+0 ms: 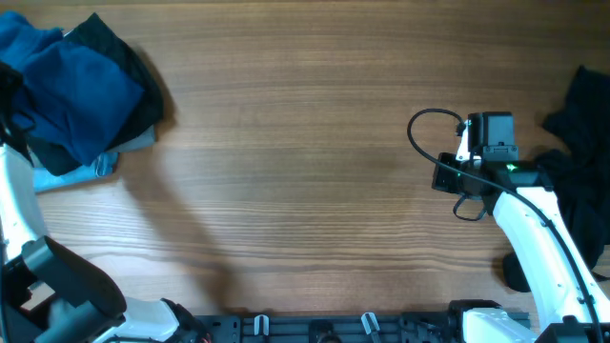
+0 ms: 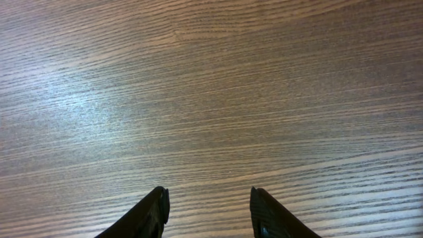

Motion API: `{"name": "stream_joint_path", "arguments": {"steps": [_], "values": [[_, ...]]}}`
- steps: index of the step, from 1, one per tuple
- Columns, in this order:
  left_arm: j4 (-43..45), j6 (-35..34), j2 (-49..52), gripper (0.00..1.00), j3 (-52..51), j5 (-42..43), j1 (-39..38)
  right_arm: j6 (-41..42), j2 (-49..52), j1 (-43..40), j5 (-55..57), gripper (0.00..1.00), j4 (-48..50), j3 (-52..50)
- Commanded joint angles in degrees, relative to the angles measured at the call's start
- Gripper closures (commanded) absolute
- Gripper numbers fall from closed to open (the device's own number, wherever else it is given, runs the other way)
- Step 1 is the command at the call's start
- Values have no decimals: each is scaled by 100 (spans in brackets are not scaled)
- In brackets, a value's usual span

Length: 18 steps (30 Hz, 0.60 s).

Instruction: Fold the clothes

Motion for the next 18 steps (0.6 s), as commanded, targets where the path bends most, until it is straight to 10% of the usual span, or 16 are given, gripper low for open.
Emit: {"name": "stream_joint_path", "arguments": {"steps": [1, 5, 6, 10, 18], "values": [[260, 92, 214, 95, 39, 20, 223, -59, 33, -13, -33, 55, -2, 116], [566, 96, 356, 85, 39, -197, 278, -57, 33, -13, -33, 55, -2, 116], [693, 116, 358, 58, 39, -214, 302, -57, 33, -13, -33, 55, -4, 116], [1038, 111, 284, 4, 59, -212, 476, -59, 33, -13, -33, 55, -4, 116], [321, 114, -256, 0, 315, 103, 323, -50, 33, -13, -59, 51, 109, 116]]}}
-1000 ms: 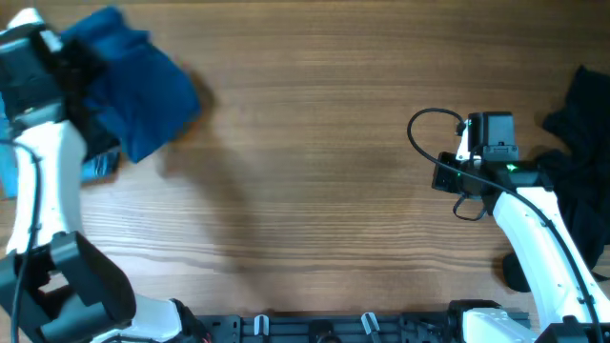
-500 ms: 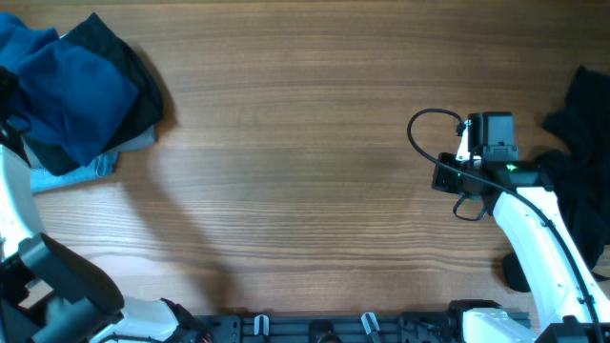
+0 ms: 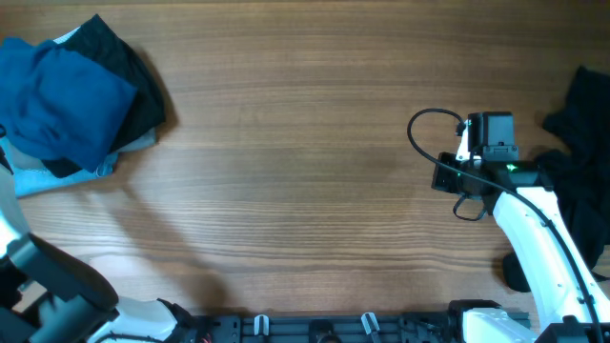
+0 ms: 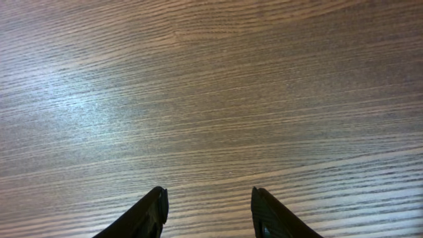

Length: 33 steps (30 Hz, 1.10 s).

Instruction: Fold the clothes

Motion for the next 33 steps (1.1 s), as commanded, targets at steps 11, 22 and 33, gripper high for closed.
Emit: {"name": "stream_joint_path", "arguments": {"steps": [11, 22, 33], "values": [[-2966, 52, -157, 0, 219, 267, -2852, -66, 33, -13, -1714, 28, 973, 116], [-7379, 55, 302, 0, 219, -151, -4575, -345, -120, -393, -1814, 0, -101, 118], [-6736, -367, -1829, 4, -1217, -885, -5270, -378, -2382, -599, -1040, 0, -643, 111]]}}
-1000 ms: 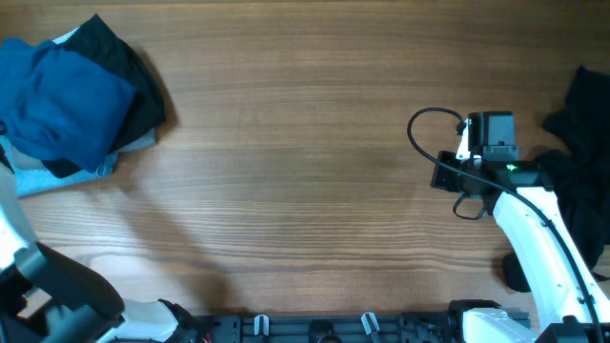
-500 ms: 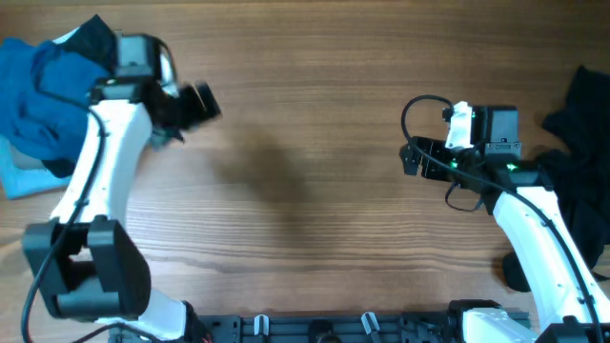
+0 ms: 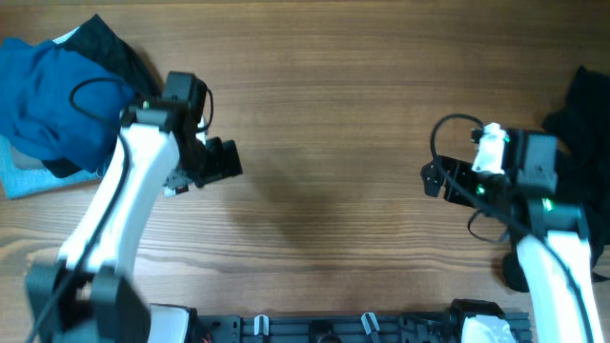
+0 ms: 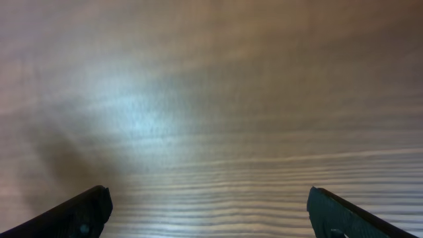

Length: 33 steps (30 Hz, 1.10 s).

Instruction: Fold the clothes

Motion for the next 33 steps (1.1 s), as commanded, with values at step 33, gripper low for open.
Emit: {"name": "stream_joint_path", "arguments": {"steps": [33], "values": [[1609, -363, -5021, 0, -1958, -739, -275, -225, -1283, 17, 562, 0, -223, -278]]}}
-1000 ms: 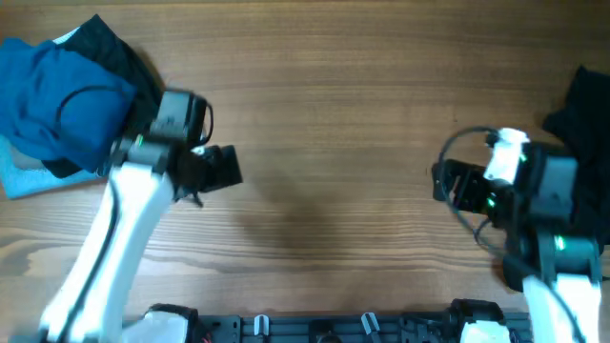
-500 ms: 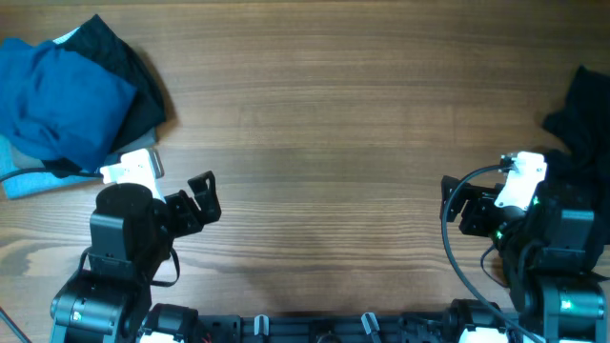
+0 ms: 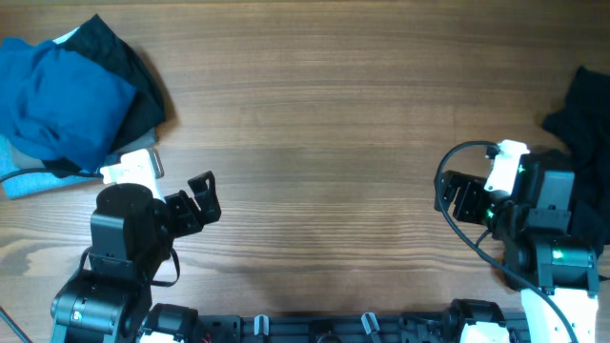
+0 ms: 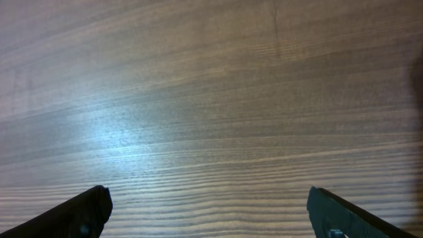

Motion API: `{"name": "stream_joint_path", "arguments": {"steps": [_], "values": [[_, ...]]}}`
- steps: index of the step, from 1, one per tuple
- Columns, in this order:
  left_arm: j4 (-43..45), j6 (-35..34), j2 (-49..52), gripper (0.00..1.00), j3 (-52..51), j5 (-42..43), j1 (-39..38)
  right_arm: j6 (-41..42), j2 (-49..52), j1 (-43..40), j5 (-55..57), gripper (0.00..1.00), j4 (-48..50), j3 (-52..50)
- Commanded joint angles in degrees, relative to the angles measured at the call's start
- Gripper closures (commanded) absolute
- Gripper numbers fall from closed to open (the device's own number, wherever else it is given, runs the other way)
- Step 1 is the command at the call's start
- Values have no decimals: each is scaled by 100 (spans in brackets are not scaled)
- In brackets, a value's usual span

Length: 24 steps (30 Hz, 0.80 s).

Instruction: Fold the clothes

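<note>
A pile of clothes lies at the far left corner: a blue garment [image 3: 59, 95] on top of a black one [image 3: 129, 67], with a light blue piece [image 3: 33, 179] under them. More black clothes [image 3: 583, 119] lie at the right edge. My left gripper [image 3: 203, 197] is open over bare wood, to the right of and nearer than the pile, holding nothing. My right gripper [image 3: 456, 195] sits left of the black clothes. In the right wrist view my right gripper [image 4: 208, 215] is open wide, and only wood shows between its fingertips [image 4: 86, 210].
The wooden table [image 3: 324, 124] stretches between the two heaps. A black cable [image 3: 448, 181] loops by the right wrist. The arm bases and a mounting rail [image 3: 362, 324] line the near edge.
My left arm has drawn back from beside the blue pile to the front left, its gripper now lower on the table. My right arm sits slightly nearer the front; its jaws stay wide.
My left arm was at the far left edge by a bunched blue garment, and the right jaws were narrowly open over wood. Then the blue garment lay flatter on the pile. Later the left gripper was beside the pile and the right jaws wide. Now both arms are near the front.
</note>
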Motion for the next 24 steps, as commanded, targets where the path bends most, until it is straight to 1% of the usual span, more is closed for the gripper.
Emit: {"name": "stream_joint_path", "arguments": {"steps": [1, 4, 8, 9, 10, 13, 14, 16, 20, 24], "values": [[24, -79, -24, 0, -57, -96, -31, -87, -313, 50, 96, 0, 4, -46], [24, -79, -24, 0, -57, -96, -31, -125, -734, 212, 295, 0, 319, -96], [24, -79, -24, 0, -57, -96, -31, -575, -1692, 518, 393, 0, 1290, -570], [24, -79, -24, 0, -57, -96, -31, -625, -1941, 579, 396, 0, 1582, -765], [24, -79, -24, 0, -57, -96, -31, -710, -2441, 647, 393, 0, 2234, -1228], [24, -79, -24, 0, -57, -96, -31, -702, -3141, 664, 304, 0, 3171, -1980], [24, -79, -24, 0, -57, -96, -31, -699, -3526, 664, 238, 0, 3624, -2396], [24, -79, -24, 0, -57, -96, -31, -695, -3950, 664, 238, 0, 4057, -2830], [24, -79, -24, 0, -57, -96, -31, -699, -4564, 664, 243, 0, 4704, -3532], [24, -79, -24, 0, -57, -96, -31, -719, -4719, 660, 247, 1, 5289, -4063]]}}
